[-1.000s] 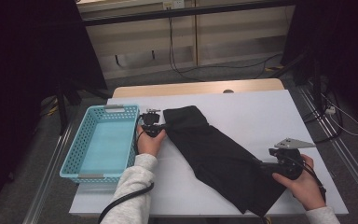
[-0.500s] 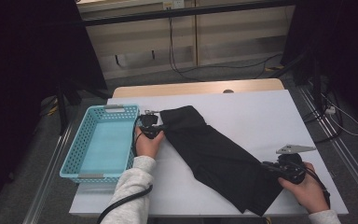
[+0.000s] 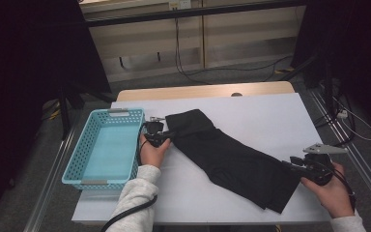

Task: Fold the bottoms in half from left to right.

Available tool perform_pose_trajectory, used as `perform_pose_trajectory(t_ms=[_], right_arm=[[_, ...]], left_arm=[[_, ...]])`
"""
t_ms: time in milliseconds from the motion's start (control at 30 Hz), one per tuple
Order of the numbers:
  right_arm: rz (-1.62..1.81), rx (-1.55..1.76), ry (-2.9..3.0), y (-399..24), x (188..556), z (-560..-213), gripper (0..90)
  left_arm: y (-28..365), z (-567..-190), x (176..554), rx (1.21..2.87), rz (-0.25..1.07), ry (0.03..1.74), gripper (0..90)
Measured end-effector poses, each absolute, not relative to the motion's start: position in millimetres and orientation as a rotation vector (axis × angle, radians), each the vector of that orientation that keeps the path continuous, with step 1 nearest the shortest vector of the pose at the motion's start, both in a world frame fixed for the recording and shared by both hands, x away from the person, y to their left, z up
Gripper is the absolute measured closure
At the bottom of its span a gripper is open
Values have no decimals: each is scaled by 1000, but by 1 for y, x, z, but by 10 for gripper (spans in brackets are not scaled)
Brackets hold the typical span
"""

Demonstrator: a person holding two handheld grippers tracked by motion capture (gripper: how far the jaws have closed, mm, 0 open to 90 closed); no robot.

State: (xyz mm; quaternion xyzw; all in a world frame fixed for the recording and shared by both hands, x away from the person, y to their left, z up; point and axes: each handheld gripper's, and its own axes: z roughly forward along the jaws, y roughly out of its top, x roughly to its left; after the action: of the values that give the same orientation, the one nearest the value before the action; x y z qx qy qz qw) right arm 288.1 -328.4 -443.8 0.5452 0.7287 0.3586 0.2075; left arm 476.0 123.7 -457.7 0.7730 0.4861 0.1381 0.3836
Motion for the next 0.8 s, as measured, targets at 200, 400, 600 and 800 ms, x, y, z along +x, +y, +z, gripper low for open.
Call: perform_pose_trajectory(t_ms=[200, 400, 600, 800], right_arm=[[981, 1526, 2021, -327, 269, -440, 641], [981, 1473, 2050, -318, 252, -436, 665], [853, 1478, 2058, -318, 259, -454, 771], [890, 1481, 2079, -323, 262, -451, 900]], left_arm=[[122, -454, 463, 1981, 380, 1162, 321], [124, -451, 452, 2002, 434, 1100, 214], [122, -452, 446, 2032, 426, 1061, 191], [121, -451, 445, 2032, 424, 1042, 191]])
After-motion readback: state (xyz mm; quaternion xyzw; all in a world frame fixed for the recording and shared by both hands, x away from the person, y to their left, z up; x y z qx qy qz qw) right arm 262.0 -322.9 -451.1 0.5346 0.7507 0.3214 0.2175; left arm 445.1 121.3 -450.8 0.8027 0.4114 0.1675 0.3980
